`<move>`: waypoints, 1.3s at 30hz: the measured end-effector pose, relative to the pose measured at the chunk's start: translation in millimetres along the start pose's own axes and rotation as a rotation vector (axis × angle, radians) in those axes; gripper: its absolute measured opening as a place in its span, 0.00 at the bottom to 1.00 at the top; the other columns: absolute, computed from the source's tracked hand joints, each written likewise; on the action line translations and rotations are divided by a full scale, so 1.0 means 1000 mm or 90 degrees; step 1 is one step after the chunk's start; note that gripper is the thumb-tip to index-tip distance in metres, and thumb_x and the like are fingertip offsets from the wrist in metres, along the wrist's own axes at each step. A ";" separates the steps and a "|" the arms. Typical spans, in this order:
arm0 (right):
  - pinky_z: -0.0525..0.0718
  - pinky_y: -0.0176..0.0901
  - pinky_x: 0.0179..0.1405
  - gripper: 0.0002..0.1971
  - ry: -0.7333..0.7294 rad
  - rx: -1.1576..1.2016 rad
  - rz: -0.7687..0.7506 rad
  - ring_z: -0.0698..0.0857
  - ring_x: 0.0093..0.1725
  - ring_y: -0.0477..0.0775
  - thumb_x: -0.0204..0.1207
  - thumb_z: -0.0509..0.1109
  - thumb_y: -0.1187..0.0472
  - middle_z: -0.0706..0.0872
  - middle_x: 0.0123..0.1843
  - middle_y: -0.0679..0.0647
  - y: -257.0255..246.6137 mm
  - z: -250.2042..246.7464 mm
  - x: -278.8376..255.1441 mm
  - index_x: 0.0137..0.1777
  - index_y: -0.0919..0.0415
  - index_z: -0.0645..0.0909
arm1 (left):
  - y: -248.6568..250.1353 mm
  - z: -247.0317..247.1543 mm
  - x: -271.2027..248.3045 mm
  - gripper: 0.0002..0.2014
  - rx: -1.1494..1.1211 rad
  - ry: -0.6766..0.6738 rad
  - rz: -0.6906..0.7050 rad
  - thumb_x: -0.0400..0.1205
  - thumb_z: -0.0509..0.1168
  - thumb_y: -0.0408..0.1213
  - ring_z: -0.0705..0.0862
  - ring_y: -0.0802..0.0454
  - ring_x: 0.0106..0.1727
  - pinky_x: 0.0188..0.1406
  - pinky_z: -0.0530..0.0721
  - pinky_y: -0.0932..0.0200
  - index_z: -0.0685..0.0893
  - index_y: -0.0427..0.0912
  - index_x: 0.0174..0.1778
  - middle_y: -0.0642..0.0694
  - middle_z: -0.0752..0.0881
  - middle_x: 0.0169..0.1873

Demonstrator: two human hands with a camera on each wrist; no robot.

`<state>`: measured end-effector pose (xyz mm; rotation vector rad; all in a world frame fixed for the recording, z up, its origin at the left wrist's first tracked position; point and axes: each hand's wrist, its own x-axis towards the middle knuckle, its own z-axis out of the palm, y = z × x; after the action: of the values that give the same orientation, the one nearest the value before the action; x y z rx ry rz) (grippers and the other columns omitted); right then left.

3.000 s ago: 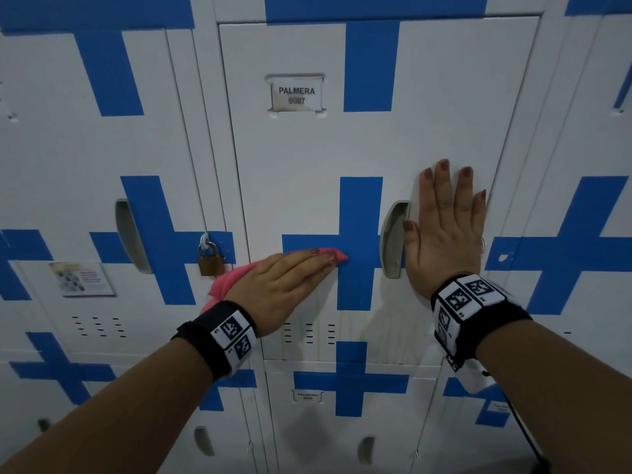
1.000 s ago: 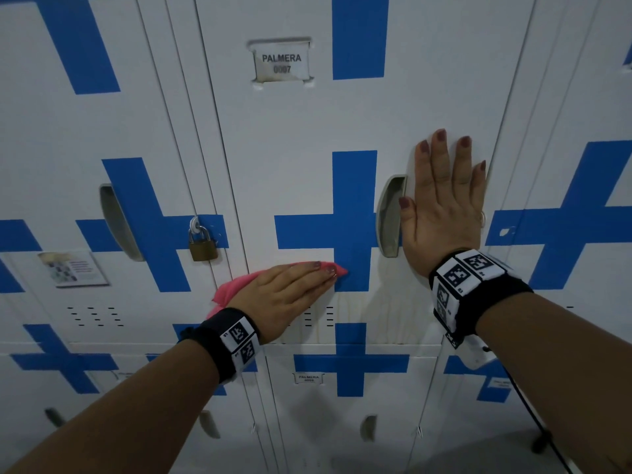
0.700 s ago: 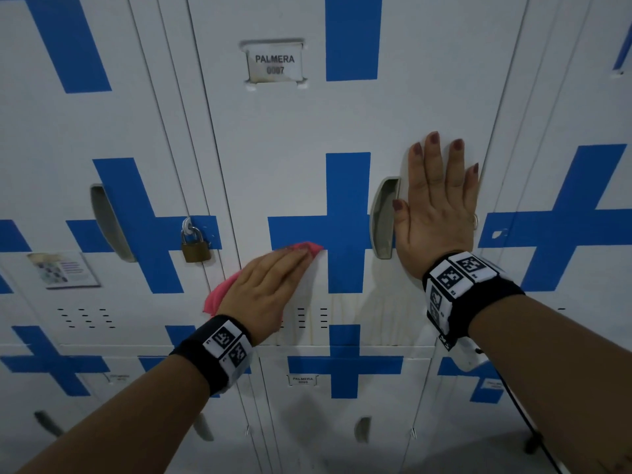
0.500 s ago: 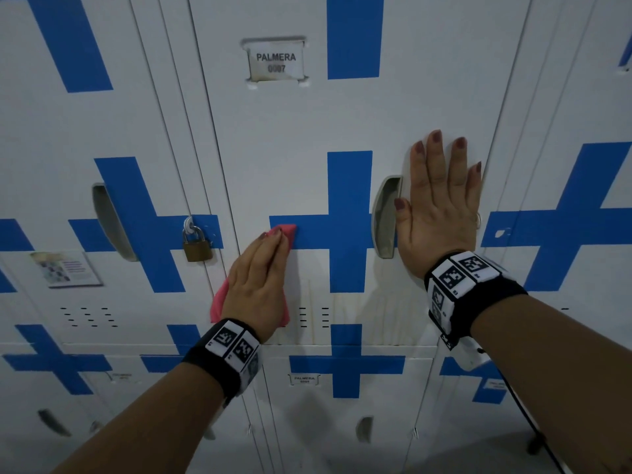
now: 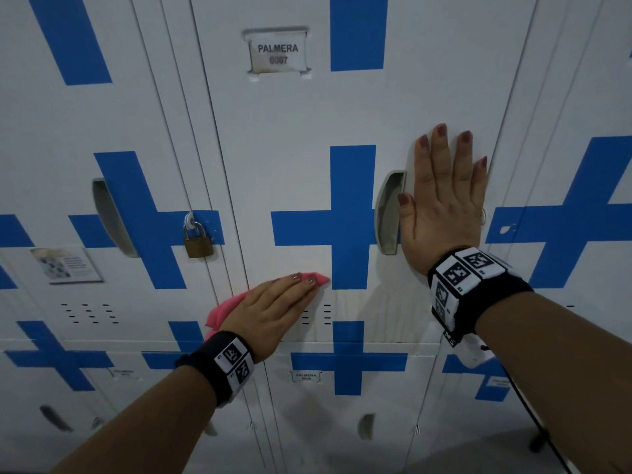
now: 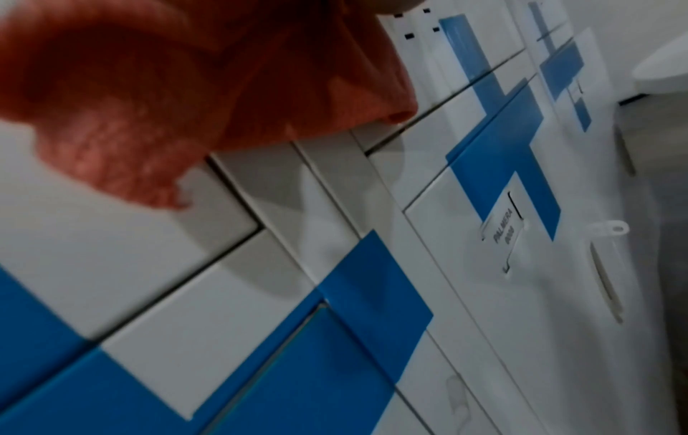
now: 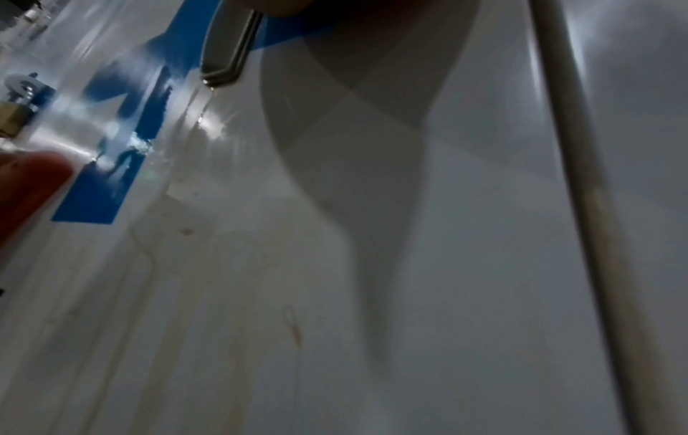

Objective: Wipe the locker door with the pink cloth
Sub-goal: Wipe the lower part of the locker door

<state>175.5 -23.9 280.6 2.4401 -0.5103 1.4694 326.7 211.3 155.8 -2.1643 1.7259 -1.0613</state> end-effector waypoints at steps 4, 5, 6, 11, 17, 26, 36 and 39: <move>0.34 0.57 0.79 0.32 -0.004 0.004 0.001 0.42 0.82 0.63 0.82 0.49 0.54 0.46 0.84 0.59 -0.001 -0.001 0.000 0.83 0.59 0.41 | 0.003 -0.004 0.000 0.63 -0.022 0.005 -0.029 0.59 0.79 0.35 0.42 0.45 0.83 0.80 0.37 0.50 0.41 0.41 0.83 0.44 0.39 0.82; 0.34 0.57 0.79 0.32 -0.004 0.005 0.002 0.42 0.82 0.63 0.82 0.49 0.54 0.46 0.84 0.58 -0.001 -0.001 0.000 0.83 0.59 0.41 | 0.004 -0.007 0.002 0.66 -0.031 0.014 -0.051 0.57 0.81 0.35 0.46 0.44 0.82 0.80 0.39 0.50 0.40 0.41 0.83 0.43 0.44 0.83; 0.34 0.57 0.79 0.32 -0.003 0.006 0.003 0.42 0.82 0.63 0.82 0.49 0.54 0.46 0.84 0.58 -0.001 -0.001 0.000 0.83 0.59 0.41 | 0.003 -0.011 0.005 0.69 -0.042 0.023 -0.078 0.54 0.82 0.36 0.51 0.42 0.81 0.80 0.41 0.49 0.40 0.42 0.83 0.42 0.50 0.82; 0.33 0.55 0.79 0.32 -0.003 0.008 0.006 0.41 0.82 0.61 0.82 0.50 0.54 0.45 0.84 0.57 -0.001 -0.002 0.000 0.83 0.58 0.41 | 0.001 -0.035 0.025 0.65 -0.082 0.127 -0.187 0.45 0.83 0.26 0.62 0.41 0.74 0.77 0.46 0.50 0.57 0.37 0.80 0.40 0.63 0.74; 0.34 0.55 0.79 0.32 -0.008 0.016 0.009 0.41 0.82 0.61 0.83 0.50 0.54 0.45 0.84 0.57 -0.002 -0.005 -0.002 0.83 0.58 0.41 | 0.005 -0.024 0.019 0.65 -0.058 0.064 -0.121 0.48 0.85 0.36 0.63 0.40 0.74 0.68 0.61 0.35 0.56 0.39 0.80 0.41 0.63 0.74; 0.38 0.60 0.80 0.31 -0.010 0.082 0.011 0.42 0.82 0.62 0.82 0.53 0.56 0.47 0.84 0.59 -0.008 -0.012 -0.009 0.83 0.60 0.46 | 0.014 0.005 -0.002 0.72 0.014 -0.018 -0.012 0.52 0.83 0.36 0.55 0.42 0.78 0.68 0.63 0.40 0.37 0.41 0.82 0.43 0.63 0.76; 0.33 0.57 0.79 0.34 -0.119 0.044 -0.020 0.34 0.82 0.54 0.82 0.50 0.47 0.36 0.83 0.47 -0.002 0.006 -0.060 0.83 0.55 0.39 | 0.004 -0.011 0.004 0.70 -0.062 0.063 -0.125 0.50 0.83 0.33 0.56 0.41 0.79 0.80 0.49 0.46 0.44 0.41 0.83 0.40 0.58 0.78; 0.30 0.55 0.78 0.34 -0.117 0.044 -0.024 0.33 0.81 0.53 0.82 0.48 0.46 0.35 0.83 0.45 0.000 0.010 -0.059 0.83 0.55 0.37 | 0.000 -0.023 0.012 0.64 -0.066 0.103 -0.191 0.47 0.84 0.33 0.62 0.39 0.75 0.73 0.59 0.38 0.57 0.37 0.79 0.40 0.62 0.75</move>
<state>157.9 -18.2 223.3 2.6405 -0.4536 1.2752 313.7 207.0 177.6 -2.5260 1.5842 -1.2748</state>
